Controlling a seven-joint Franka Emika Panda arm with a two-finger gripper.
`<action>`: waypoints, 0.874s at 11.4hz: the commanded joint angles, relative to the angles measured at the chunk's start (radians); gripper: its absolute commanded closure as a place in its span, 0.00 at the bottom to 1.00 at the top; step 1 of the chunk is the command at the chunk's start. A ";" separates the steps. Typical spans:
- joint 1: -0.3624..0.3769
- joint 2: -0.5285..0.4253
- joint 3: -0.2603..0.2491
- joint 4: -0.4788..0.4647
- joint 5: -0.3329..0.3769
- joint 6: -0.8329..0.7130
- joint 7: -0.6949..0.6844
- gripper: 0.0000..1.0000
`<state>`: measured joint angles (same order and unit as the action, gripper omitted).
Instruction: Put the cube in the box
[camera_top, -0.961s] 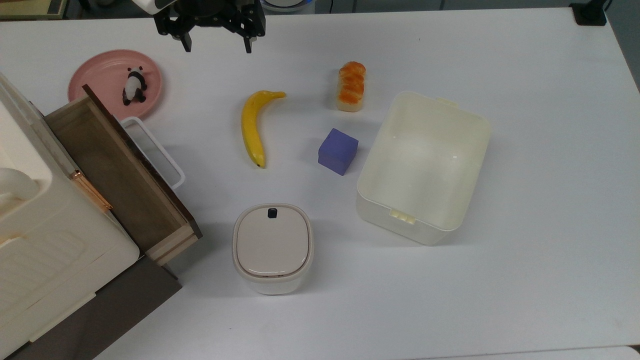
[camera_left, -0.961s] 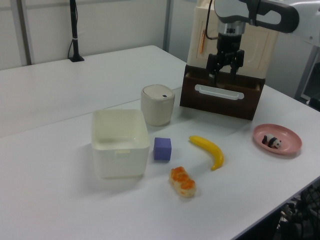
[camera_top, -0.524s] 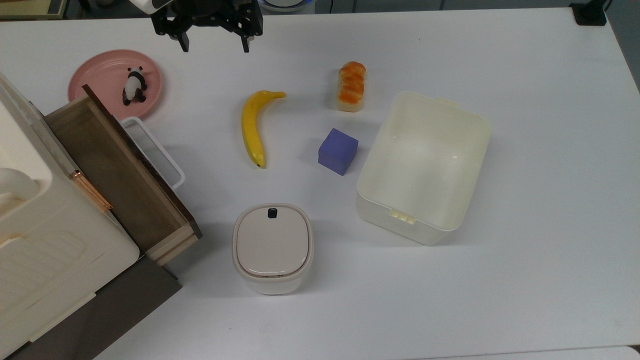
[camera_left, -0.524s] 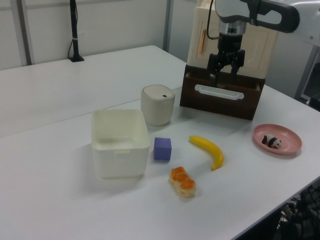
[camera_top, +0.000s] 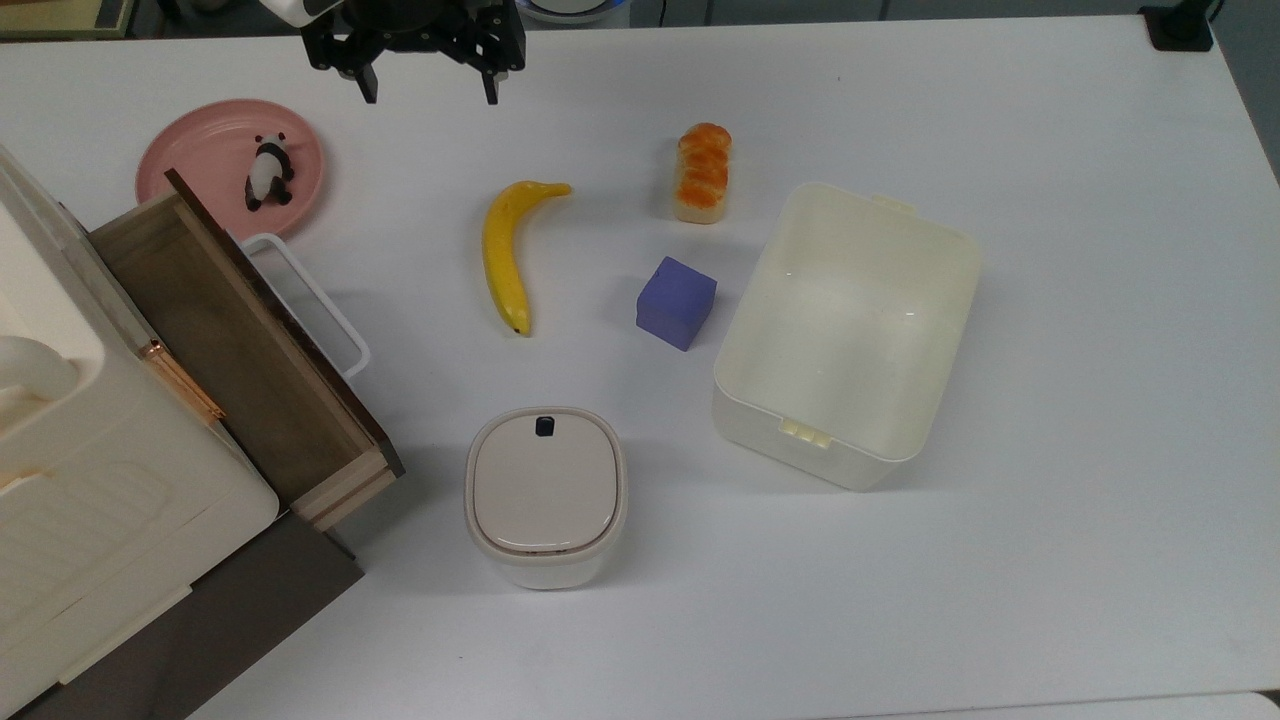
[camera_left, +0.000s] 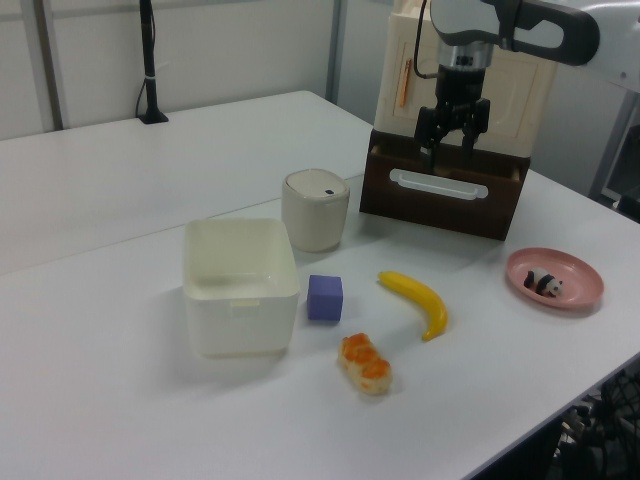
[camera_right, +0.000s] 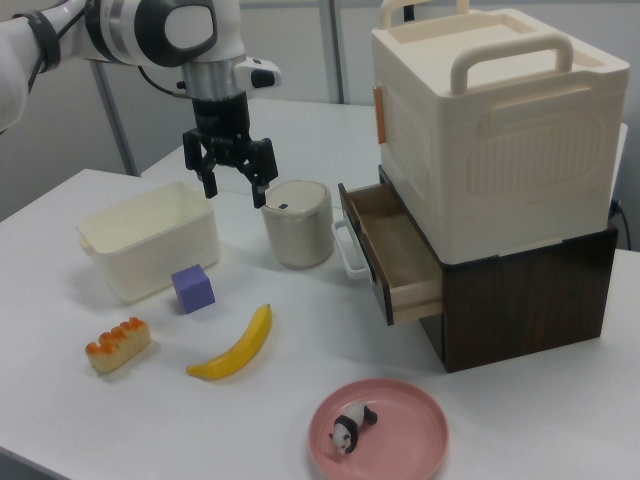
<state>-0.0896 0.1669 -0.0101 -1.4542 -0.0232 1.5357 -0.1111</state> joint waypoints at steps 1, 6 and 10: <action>-0.002 -0.021 0.002 -0.015 -0.017 0.008 -0.021 0.00; -0.002 -0.021 0.004 -0.018 -0.017 0.008 -0.022 0.00; 0.002 -0.024 0.005 -0.025 -0.017 0.008 -0.024 0.00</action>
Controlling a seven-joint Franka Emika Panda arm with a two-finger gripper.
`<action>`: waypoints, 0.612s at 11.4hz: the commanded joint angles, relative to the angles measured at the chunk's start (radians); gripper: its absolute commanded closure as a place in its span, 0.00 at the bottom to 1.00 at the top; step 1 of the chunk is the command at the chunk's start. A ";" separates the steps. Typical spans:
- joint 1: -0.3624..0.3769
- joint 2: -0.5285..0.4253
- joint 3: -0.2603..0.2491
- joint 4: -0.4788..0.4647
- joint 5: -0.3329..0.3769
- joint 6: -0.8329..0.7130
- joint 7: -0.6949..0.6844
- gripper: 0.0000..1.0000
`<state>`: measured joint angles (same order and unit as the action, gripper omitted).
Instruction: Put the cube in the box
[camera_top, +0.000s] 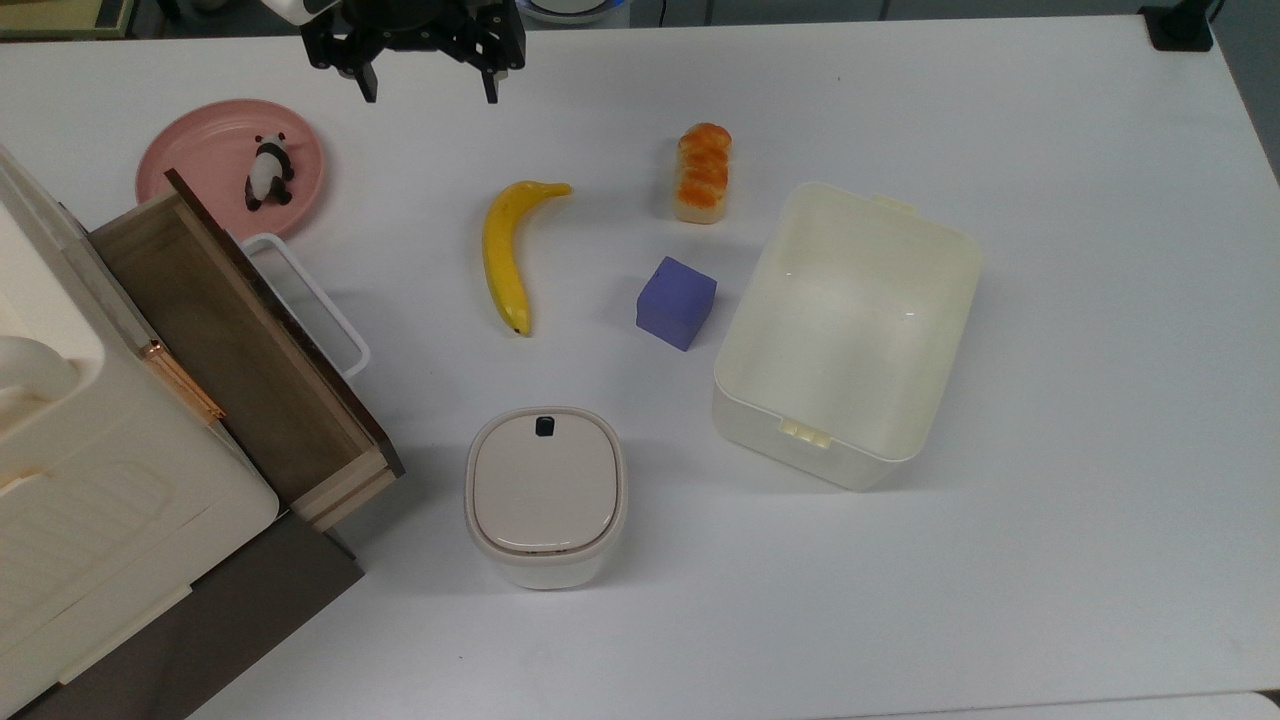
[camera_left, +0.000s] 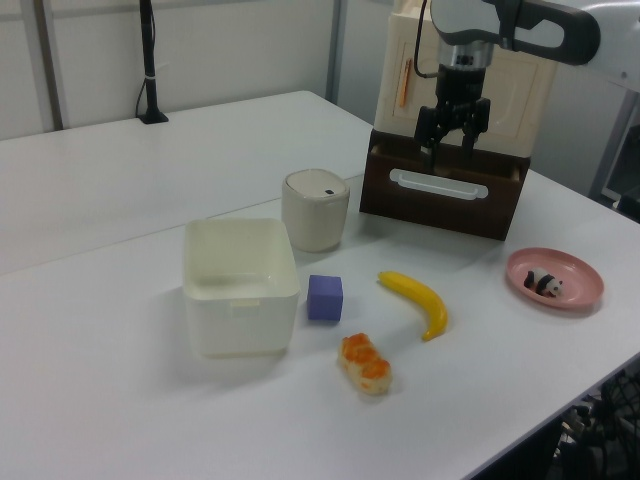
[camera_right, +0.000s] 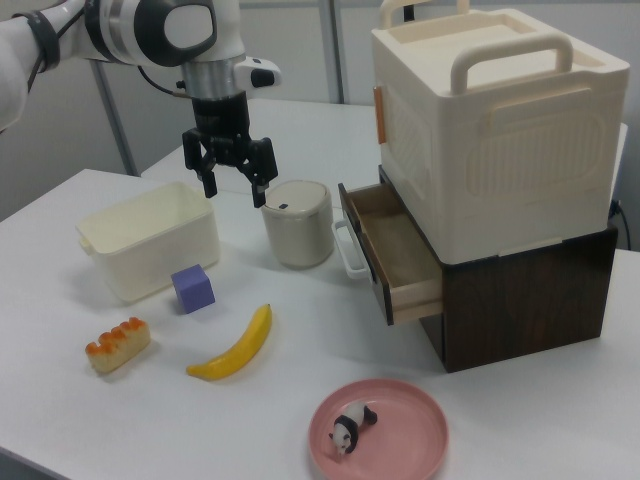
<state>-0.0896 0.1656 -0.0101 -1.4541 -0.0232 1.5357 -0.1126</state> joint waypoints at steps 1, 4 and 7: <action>0.004 -0.023 0.005 -0.026 -0.018 0.008 -0.022 0.00; 0.004 -0.021 0.005 -0.037 -0.018 0.008 -0.035 0.00; 0.011 -0.029 0.009 -0.074 -0.018 0.008 -0.058 0.00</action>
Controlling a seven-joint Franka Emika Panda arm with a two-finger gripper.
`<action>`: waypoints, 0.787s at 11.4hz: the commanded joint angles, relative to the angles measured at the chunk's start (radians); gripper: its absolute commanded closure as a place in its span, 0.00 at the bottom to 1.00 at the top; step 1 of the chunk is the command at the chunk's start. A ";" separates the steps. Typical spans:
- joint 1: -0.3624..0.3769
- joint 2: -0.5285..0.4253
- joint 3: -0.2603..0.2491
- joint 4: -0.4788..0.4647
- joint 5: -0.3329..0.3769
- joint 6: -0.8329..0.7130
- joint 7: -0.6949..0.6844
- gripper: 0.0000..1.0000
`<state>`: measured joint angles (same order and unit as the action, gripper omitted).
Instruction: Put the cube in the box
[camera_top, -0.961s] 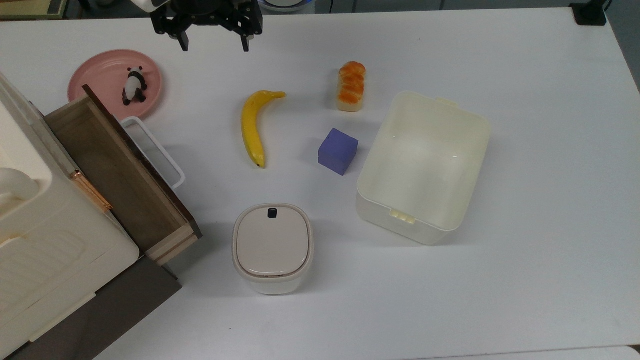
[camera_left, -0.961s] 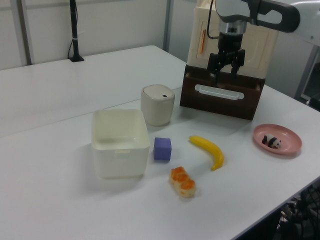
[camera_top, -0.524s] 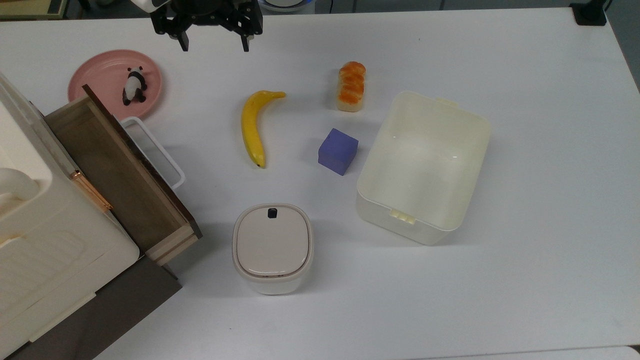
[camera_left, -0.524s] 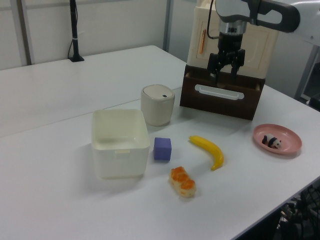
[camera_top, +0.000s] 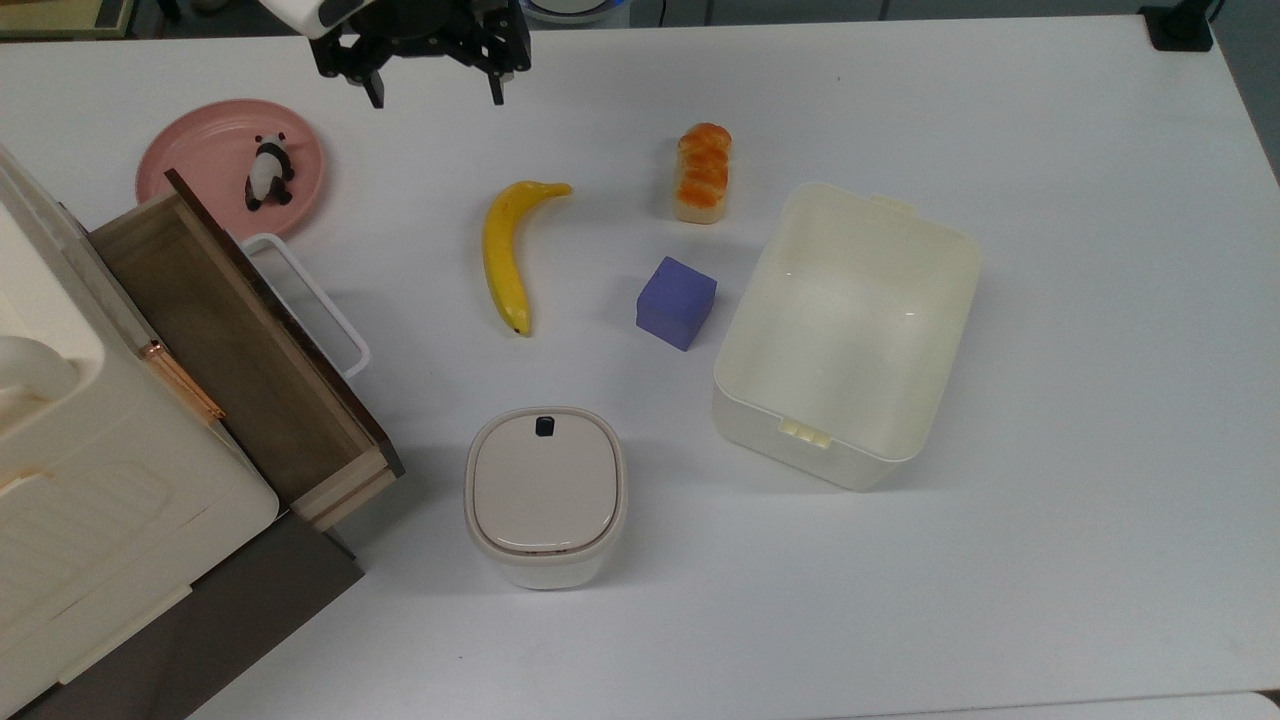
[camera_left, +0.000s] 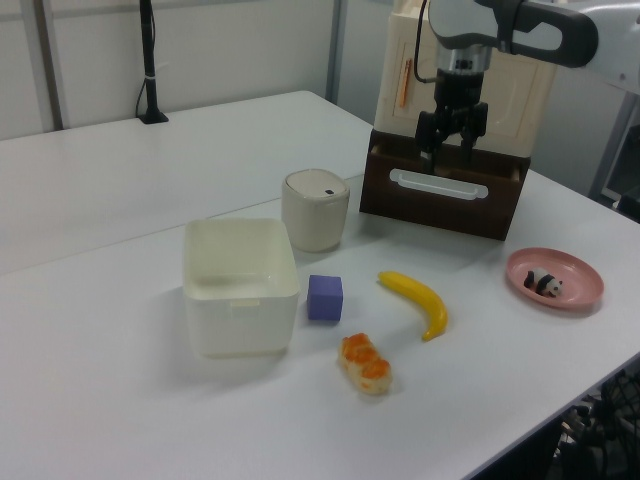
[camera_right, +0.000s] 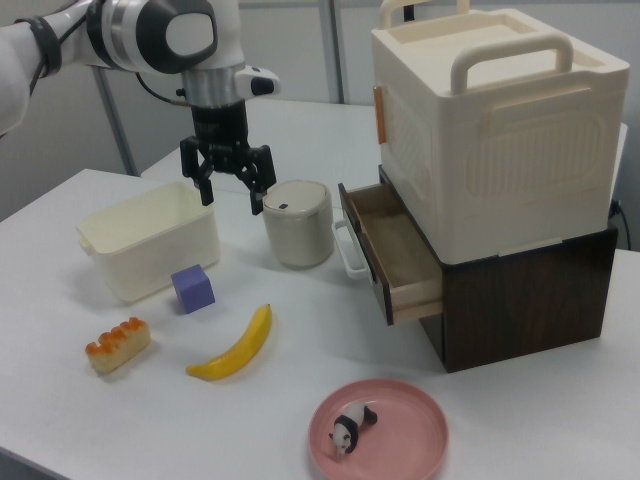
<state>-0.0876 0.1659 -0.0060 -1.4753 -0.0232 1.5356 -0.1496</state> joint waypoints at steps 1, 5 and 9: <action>0.009 -0.028 0.005 -0.053 -0.018 0.008 -0.022 0.00; 0.002 -0.043 0.005 -0.056 -0.018 0.005 -0.051 0.00; 0.002 -0.094 0.005 -0.138 -0.017 0.001 -0.160 0.00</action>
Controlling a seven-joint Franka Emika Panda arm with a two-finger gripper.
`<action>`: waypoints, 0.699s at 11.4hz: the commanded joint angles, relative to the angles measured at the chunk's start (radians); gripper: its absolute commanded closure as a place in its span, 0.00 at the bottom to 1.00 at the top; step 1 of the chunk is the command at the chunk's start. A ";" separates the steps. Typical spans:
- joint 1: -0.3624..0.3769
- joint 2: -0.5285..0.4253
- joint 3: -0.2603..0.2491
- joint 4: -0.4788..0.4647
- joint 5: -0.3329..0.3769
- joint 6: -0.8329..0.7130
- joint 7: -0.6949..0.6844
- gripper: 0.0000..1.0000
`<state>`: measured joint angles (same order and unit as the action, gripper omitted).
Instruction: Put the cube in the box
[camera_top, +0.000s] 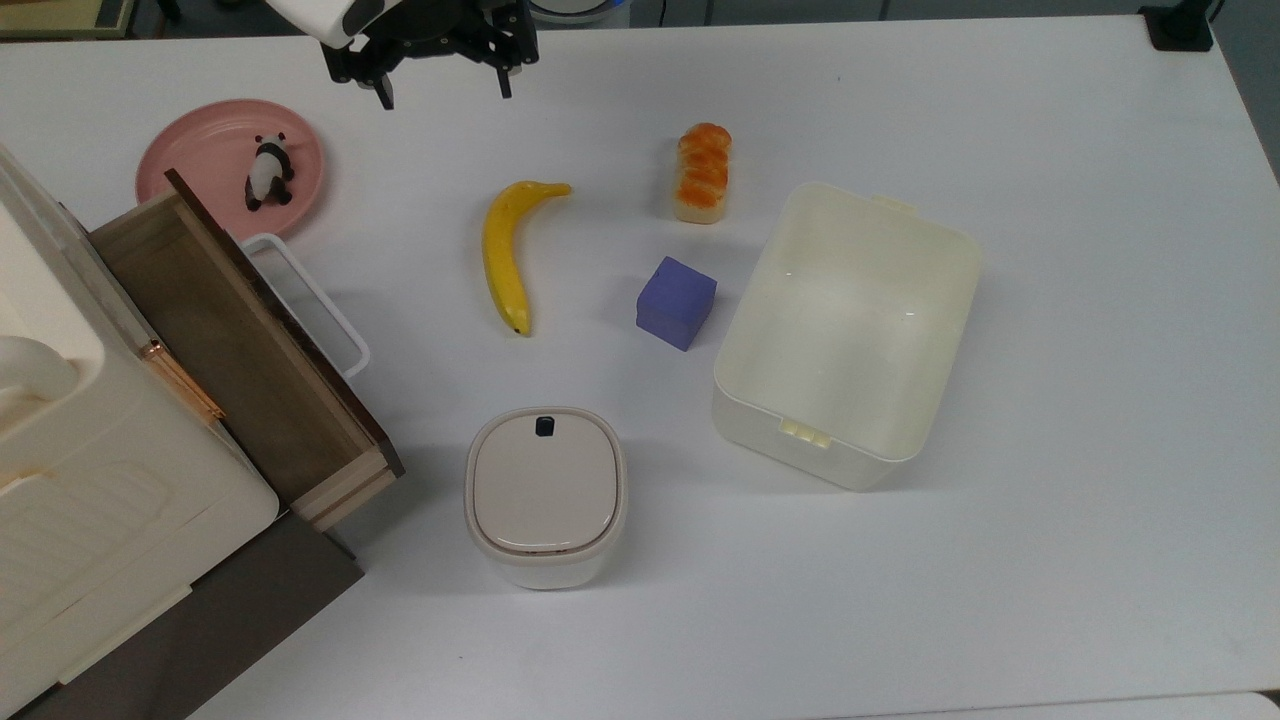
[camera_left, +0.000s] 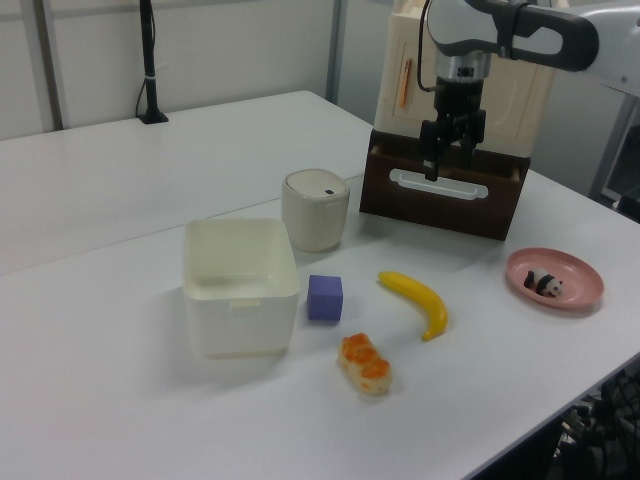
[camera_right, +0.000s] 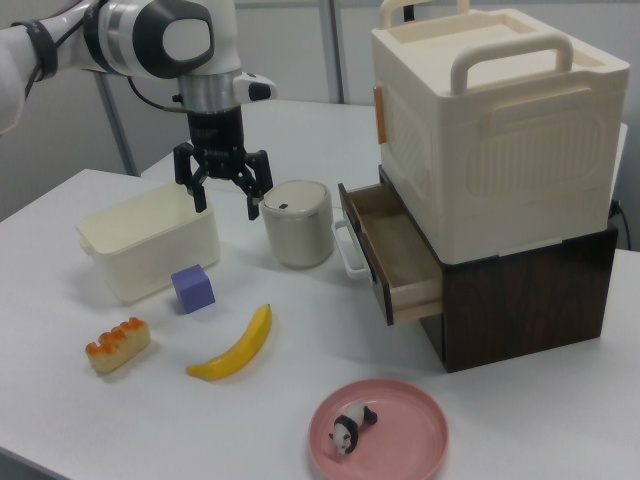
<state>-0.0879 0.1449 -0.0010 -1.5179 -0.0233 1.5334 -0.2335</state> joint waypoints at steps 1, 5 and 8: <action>0.005 -0.080 -0.001 -0.105 -0.017 0.005 -0.082 0.00; 0.011 -0.084 -0.001 -0.140 -0.017 0.010 -0.157 0.00; 0.013 -0.084 -0.001 -0.166 -0.017 0.014 -0.291 0.00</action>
<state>-0.0865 0.1054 -0.0005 -1.6149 -0.0233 1.5333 -0.4155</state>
